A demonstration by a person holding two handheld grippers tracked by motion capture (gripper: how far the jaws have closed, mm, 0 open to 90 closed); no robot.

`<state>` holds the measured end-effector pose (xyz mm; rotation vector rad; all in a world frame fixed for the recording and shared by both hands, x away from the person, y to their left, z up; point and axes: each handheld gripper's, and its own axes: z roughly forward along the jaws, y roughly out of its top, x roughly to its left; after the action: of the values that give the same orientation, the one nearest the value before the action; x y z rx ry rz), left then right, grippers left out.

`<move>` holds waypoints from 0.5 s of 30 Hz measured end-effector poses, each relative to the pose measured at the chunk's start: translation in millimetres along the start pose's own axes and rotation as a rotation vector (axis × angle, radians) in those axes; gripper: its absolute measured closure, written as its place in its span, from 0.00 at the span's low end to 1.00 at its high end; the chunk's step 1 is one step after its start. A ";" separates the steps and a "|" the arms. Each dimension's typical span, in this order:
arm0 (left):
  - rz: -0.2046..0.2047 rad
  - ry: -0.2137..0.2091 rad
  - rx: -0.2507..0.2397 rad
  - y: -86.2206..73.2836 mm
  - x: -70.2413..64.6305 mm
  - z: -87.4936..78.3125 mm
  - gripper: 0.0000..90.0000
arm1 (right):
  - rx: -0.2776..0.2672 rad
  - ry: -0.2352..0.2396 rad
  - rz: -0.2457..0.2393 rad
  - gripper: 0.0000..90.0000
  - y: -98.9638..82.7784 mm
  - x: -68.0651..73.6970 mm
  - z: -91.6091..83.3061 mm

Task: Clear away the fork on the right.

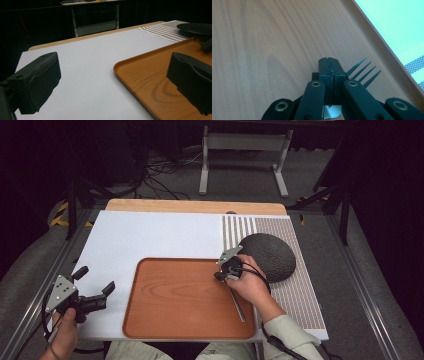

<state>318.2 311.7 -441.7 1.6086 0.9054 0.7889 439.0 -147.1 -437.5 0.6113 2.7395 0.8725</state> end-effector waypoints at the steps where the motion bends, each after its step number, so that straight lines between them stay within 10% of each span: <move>1: -0.001 0.000 0.000 0.0 0.0 0.0 0.00 | 0.003 -0.009 0.008 0.99 -0.7 -1.0 -0.2; 15: -0.001 0.001 0.001 0.1 0.0 -0.4 0.00 | 0.010 -0.039 0.070 0.99 -11.5 -13.2 -8.1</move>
<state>318.0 311.9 -441.4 1.6091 0.9074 0.7885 444.6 -165.5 -436.9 0.7218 2.7037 0.8535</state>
